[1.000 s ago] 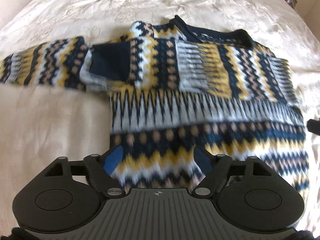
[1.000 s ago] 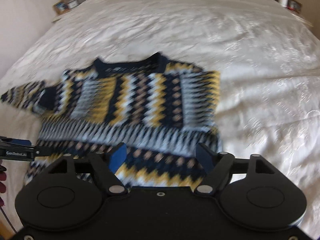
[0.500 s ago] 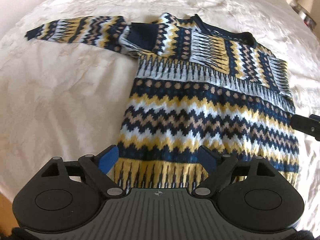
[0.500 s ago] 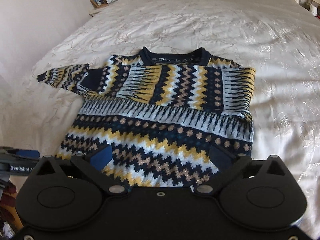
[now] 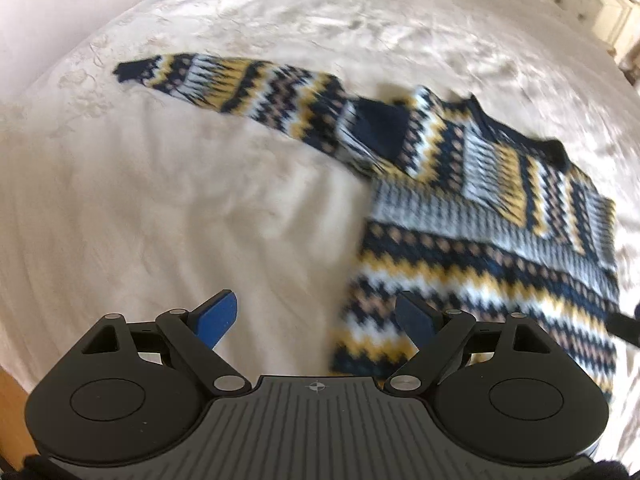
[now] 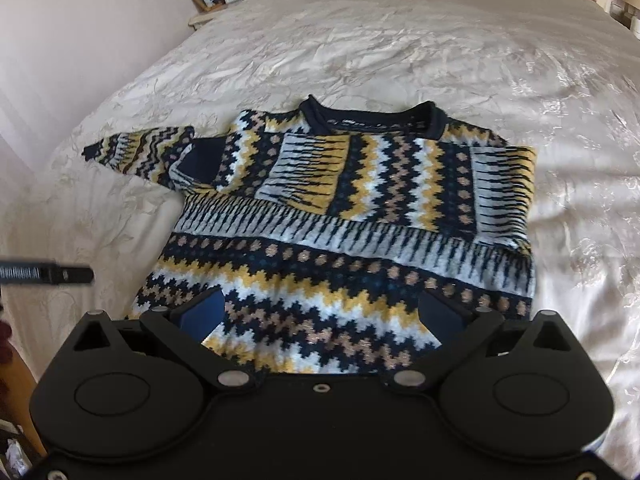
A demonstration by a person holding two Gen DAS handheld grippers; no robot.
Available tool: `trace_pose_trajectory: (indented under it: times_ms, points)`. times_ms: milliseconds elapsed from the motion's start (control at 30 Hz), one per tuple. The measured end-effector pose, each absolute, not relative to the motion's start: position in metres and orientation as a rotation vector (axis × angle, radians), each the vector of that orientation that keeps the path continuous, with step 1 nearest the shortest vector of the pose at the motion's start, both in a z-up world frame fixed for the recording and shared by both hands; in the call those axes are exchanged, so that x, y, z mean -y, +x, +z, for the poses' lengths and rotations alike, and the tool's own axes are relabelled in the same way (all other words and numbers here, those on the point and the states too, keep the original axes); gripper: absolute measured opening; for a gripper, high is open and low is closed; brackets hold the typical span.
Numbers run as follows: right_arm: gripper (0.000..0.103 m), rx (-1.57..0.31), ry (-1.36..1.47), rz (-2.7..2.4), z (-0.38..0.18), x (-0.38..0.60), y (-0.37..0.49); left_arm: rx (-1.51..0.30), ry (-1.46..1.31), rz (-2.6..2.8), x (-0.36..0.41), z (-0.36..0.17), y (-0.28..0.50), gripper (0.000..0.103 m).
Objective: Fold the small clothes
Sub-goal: 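Move the left tool to the other sleeve cuff and close it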
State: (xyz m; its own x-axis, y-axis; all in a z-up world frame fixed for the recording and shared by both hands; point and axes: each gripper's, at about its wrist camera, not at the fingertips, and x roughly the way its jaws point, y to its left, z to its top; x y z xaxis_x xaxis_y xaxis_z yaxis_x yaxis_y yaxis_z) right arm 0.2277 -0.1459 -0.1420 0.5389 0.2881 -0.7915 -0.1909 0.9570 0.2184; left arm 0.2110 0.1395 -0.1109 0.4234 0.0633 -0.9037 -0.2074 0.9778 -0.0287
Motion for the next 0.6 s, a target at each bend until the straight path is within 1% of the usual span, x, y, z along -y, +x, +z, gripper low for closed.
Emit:
trace_pose_trajectory:
  times_ms: [333,600]
  points:
    - [0.103,-0.967,0.101,0.209,-0.136,0.090,0.245,-1.084,-0.141,0.139,-0.232,-0.120,0.283,0.087]
    - [0.103,-0.989,0.095,0.151,-0.134,0.044,0.274,-1.053,-0.156,0.151,-0.322,-0.141,0.356,0.087]
